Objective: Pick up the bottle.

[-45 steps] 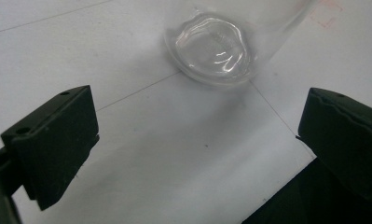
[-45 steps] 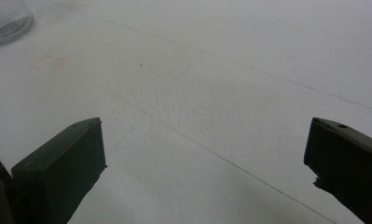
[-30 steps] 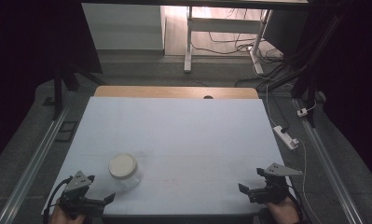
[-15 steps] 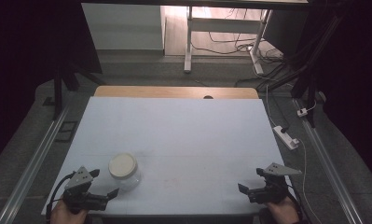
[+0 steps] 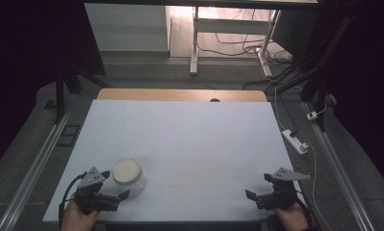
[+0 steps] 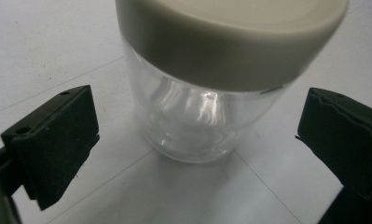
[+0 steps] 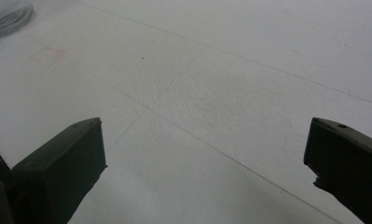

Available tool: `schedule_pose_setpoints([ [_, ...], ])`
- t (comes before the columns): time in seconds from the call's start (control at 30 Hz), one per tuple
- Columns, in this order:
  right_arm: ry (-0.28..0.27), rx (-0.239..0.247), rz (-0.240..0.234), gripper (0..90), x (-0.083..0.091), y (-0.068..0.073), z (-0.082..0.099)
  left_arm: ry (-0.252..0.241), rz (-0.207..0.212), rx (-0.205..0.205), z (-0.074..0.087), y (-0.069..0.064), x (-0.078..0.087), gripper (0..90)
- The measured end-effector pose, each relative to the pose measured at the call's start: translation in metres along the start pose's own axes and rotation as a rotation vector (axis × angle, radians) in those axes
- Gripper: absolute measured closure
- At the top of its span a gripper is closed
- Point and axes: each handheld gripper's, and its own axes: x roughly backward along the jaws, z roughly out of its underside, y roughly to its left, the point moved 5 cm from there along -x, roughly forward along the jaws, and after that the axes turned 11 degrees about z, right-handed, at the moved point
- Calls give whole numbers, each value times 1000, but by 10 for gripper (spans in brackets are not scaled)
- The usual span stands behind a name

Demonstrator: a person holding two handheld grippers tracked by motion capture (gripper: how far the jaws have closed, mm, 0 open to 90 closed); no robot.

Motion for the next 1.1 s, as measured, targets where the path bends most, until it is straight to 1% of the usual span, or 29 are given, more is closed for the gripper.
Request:
schedule_pose_setpoints([
  [0.1, 1, 3, 1, 0, 0, 0, 0, 3, 27, -3, -3, 0, -4, 0],
  [0.2, 2, 4, 0, 0, 0, 0, 0, 19, 47, -23, -5, 1, -8, 0],
  [0.57, 6, 5, -1, 0, 0, 1, 0, 25, 54, -83, -13, 5, -26, 0],
  [0.63, 6, 6, 0, 0, 0, 1, 0, 30, 61, -80, -14, 5, -28, 0],
  [0.77, 6, 6, -1, 0, 0, 1, 0, 46, 50, -84, -14, 6, -30, 0],
  [0.83, 6, 7, -2, 0, 0, 1, 0, 50, 58, -79, -15, 6, -31, 0],
  [0.93, 4, 11, -7, 0, 0, 1, 0, 58, 47, -87, -16, 6, -32, 6],
  [1.03, 4, 16, -8, 0, 0, 2, 0, 60, 20, -103, -16, 7, -34, 33],
  [1.1, 4, 16, -8, 0, 0, 2, 0, 56, 27, -110, -17, 7, -34, 45],
])
